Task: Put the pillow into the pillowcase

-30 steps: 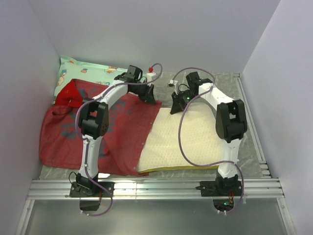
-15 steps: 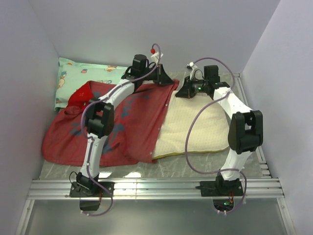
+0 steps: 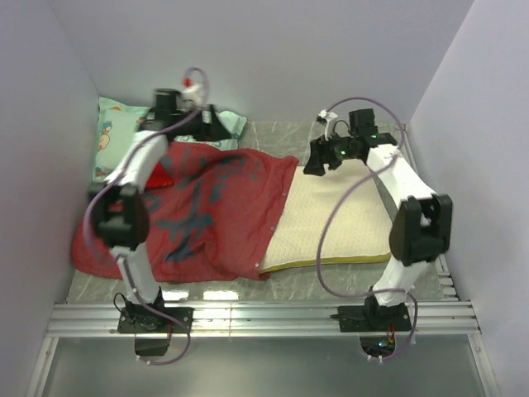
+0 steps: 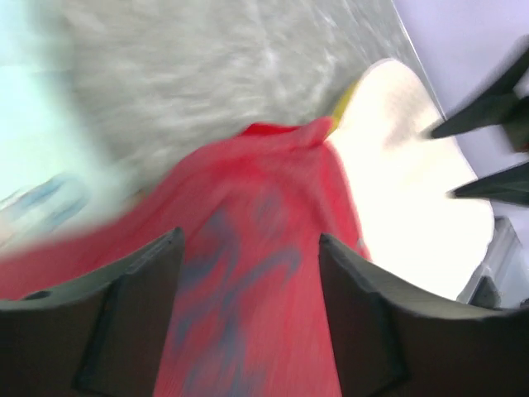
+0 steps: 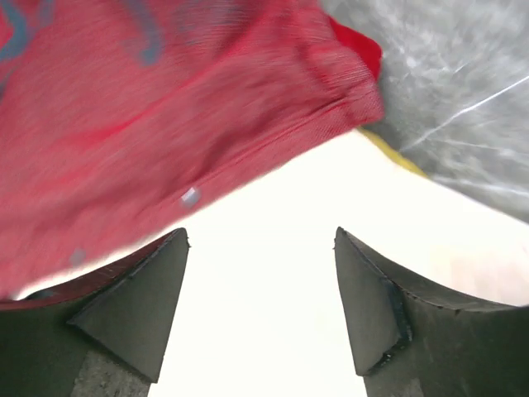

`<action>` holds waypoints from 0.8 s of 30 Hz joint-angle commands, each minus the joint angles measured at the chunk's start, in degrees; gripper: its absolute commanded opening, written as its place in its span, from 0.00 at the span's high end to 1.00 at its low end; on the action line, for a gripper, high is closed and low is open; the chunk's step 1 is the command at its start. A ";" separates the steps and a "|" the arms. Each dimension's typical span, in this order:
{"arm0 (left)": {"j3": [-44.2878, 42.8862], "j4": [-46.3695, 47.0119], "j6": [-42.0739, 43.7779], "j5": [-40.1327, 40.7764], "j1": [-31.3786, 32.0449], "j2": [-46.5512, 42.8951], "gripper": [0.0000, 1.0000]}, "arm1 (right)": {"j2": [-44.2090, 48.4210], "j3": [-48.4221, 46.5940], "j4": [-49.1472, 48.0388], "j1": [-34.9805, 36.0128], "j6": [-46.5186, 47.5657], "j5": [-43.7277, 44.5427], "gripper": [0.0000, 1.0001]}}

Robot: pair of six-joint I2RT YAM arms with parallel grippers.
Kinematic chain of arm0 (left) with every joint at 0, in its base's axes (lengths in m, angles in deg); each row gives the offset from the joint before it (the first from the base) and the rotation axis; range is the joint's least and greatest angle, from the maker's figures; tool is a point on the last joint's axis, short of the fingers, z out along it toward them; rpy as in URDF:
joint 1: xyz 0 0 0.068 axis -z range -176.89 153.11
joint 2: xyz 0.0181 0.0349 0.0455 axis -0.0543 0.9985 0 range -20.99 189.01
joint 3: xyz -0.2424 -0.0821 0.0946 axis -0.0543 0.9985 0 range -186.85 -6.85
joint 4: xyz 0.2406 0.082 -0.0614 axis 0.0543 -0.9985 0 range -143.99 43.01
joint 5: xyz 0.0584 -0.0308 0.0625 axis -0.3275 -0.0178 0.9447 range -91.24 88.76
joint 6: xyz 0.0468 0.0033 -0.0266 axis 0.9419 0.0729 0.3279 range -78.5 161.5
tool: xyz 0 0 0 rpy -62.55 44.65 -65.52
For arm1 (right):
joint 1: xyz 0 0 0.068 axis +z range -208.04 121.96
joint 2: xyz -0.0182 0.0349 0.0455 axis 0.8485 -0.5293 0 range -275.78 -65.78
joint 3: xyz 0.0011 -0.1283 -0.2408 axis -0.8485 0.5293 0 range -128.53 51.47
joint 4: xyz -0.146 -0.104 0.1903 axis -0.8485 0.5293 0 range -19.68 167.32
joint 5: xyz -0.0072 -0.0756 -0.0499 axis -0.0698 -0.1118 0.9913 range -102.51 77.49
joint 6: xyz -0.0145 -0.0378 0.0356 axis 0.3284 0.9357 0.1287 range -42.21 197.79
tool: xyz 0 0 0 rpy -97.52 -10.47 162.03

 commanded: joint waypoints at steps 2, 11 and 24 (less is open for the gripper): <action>6.63 -14.64 14.54 -4.32 -6.87 -19.40 0.26 | 14.30 1.84 18.61 2.54 19.47 2.68 0.20; 28.32 -21.89 23.43 -10.30 -8.90 -39.87 0.23 | 30.83 26.72 9.60 30.11 19.24 19.27 0.10; 42.83 -41.39 55.85 0.59 -5.39 -61.77 0.28 | 10.89 28.24 -6.59 36.66 12.55 19.73 0.37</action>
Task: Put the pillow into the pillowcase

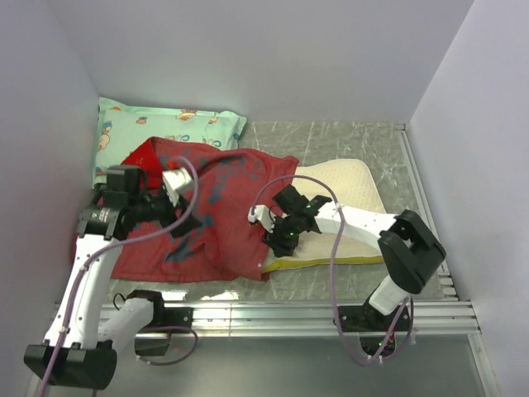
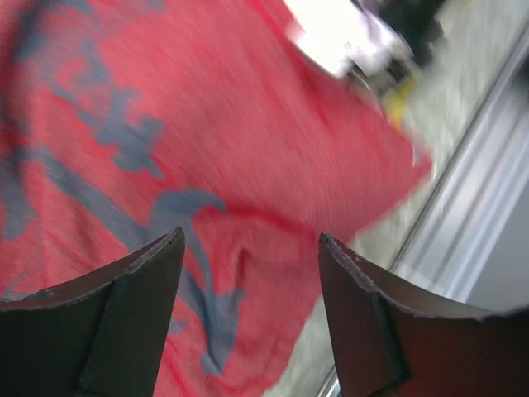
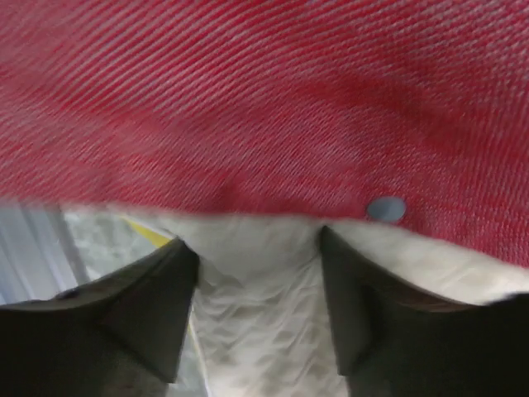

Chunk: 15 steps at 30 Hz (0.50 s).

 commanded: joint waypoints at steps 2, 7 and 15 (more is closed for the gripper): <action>5.76 -9.27 17.23 7.81 6.88 -2.46 0.30 | -6.55 -3.87 -5.24 0.03 -1.46 0.11 0.67; 13.49 -3.75 16.72 15.21 29.95 -6.42 0.39 | -7.89 -11.26 -0.24 -3.74 -5.93 -7.61 1.00; 17.63 13.04 10.57 32.16 63.31 4.11 0.62 | -7.28 -20.77 2.24 -7.44 -13.41 -18.62 1.00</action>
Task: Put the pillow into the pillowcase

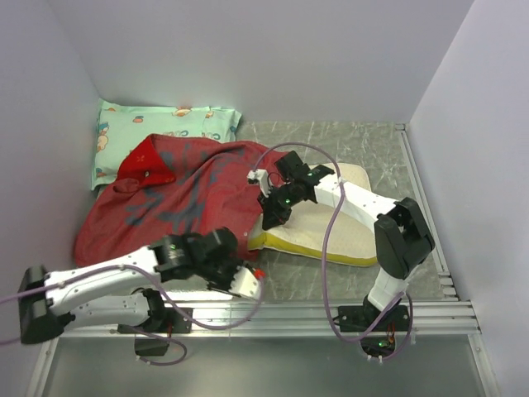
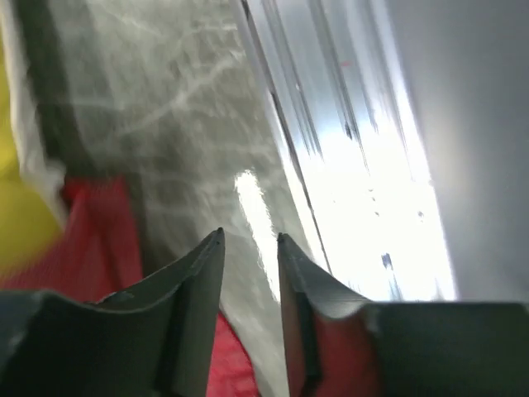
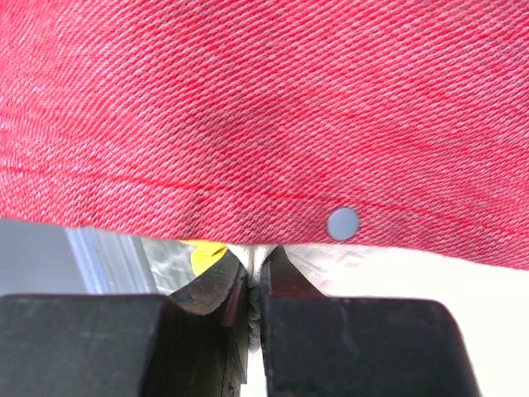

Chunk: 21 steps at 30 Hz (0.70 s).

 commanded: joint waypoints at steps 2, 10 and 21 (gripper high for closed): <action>1.83 14.34 -3.53 14.36 9.07 6.07 0.62 | 1.22 -3.02 -2.99 -0.52 -3.03 -5.00 1.00; 17.11 40.70 4.27 34.41 11.19 1.26 0.42 | 1.84 -3.19 -1.32 -2.27 -3.90 -9.74 1.00; 26.00 60.05 8.68 45.31 11.36 4.76 0.62 | 1.49 -2.93 0.70 -2.89 -3.56 -14.05 1.00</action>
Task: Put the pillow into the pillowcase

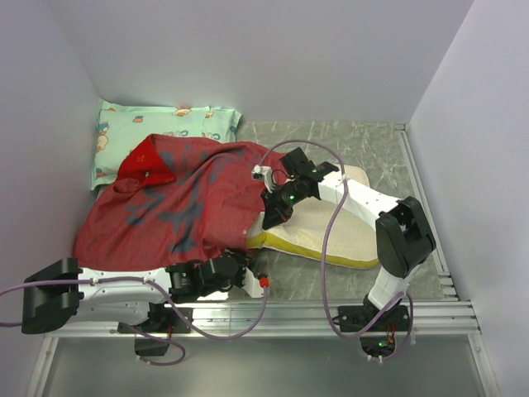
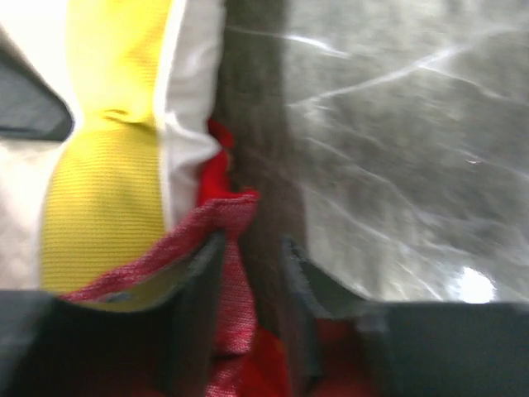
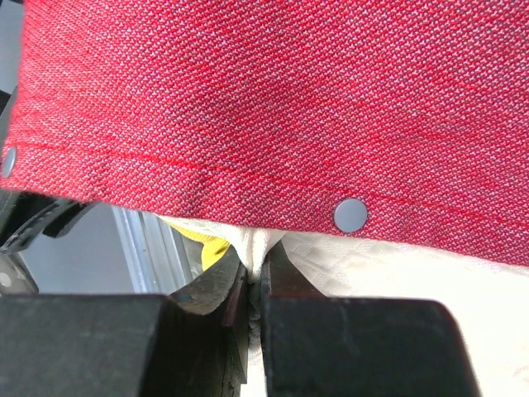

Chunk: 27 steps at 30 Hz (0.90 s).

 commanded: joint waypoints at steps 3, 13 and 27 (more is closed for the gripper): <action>-0.53 9.79 0.15 4.58 0.26 0.17 0.96 | 1.14 -1.27 -0.91 -0.07 -0.76 -6.47 1.00; -18.54 -1.72 -12.40 -14.13 8.69 4.72 1.00 | -1.58 -5.04 -14.88 -0.07 -15.16 -9.72 1.00; -21.57 -16.73 -14.72 -9.62 6.41 -3.22 0.43 | 0.52 -6.19 -12.53 -6.04 -17.11 -12.10 1.00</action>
